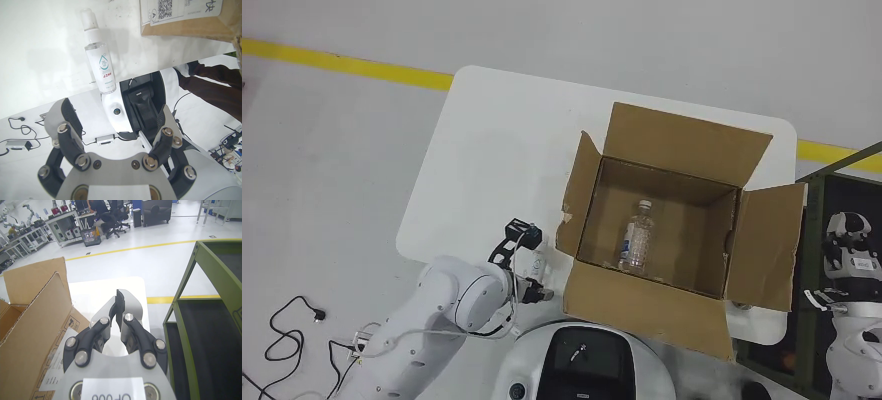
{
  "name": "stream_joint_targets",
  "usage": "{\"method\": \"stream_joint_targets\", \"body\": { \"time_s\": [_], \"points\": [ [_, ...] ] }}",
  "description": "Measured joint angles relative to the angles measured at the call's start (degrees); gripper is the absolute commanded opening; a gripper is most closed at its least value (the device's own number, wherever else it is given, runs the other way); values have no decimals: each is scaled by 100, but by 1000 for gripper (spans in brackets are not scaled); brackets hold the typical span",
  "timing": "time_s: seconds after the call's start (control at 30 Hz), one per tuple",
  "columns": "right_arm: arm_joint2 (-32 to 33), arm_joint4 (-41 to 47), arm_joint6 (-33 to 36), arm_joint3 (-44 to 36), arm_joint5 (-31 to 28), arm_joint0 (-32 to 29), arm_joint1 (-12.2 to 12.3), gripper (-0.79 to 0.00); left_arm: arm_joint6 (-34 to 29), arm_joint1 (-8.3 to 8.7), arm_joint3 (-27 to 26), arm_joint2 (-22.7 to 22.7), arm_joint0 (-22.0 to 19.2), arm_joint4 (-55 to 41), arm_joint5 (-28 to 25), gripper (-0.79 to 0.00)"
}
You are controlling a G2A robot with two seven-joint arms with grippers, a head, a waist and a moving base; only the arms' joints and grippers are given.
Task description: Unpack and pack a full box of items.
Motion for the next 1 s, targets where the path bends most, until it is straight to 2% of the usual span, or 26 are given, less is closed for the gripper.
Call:
{"method": "stream_joint_targets", "body": {
  "time_s": [0.27, 0.5, 0.77, 1.0],
  "points": [
    [0, 0, 0, 0, 0, 0, 0, -785, -55, -61, 42, 484, 16, 792, 297, 0],
    [0, 0, 0, 0, 0, 0, 0, -785, 74, -203, 305, 833, -254, 1002, 573, 0],
    [0, 0, 0, 0, 0, 0, 0, -785, 141, -388, 890, 1068, -618, 925, 895, 0],
    [0, 0, 0, 0, 0, 0, 0, -785, 125, -482, 1269, 1161, -778, 1270, 886, 0]
  ]
}}
